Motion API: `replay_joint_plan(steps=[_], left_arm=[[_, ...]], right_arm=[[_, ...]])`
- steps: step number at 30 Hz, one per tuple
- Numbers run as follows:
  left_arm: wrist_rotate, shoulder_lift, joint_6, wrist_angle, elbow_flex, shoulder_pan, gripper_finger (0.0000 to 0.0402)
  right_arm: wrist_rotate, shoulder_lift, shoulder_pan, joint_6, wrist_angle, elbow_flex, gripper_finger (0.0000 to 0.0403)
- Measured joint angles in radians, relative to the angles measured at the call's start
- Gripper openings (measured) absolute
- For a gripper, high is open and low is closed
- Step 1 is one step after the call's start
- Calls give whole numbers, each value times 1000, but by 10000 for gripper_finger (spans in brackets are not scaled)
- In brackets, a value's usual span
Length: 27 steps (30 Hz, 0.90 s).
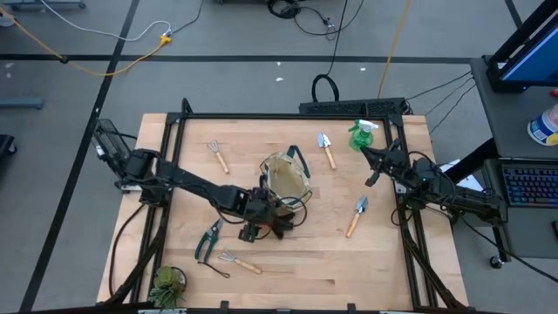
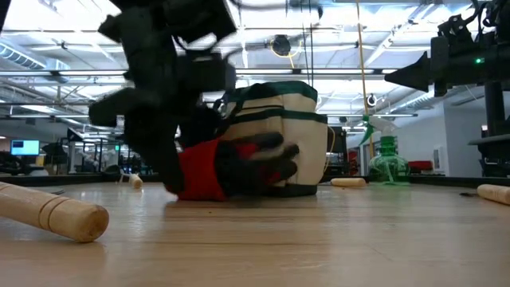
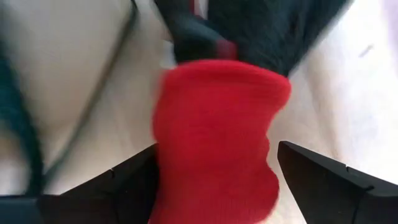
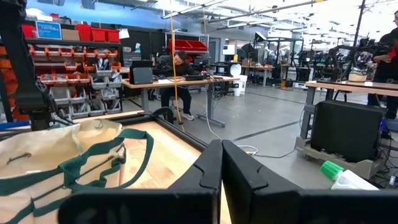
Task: Pick & Place Garden tools in Gardening bag
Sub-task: Put the gloves into the gardening bag
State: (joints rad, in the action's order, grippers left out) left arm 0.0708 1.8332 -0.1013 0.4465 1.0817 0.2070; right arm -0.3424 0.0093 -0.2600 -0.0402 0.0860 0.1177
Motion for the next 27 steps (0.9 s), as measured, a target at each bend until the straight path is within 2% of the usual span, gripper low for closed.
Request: replay_joint_plan(steps=[6,22,27], left_arm=[[-19,43,45,-10,3,0,324],[-21,20,269,-116,-3,0,324],[-21,20,267,-128,-3,0,324]], right_arm=[[0,0,0,-2,0,0,0],[-1,0,0,-2,0,0,0],[0,0,0,-2,-1,0,0]])
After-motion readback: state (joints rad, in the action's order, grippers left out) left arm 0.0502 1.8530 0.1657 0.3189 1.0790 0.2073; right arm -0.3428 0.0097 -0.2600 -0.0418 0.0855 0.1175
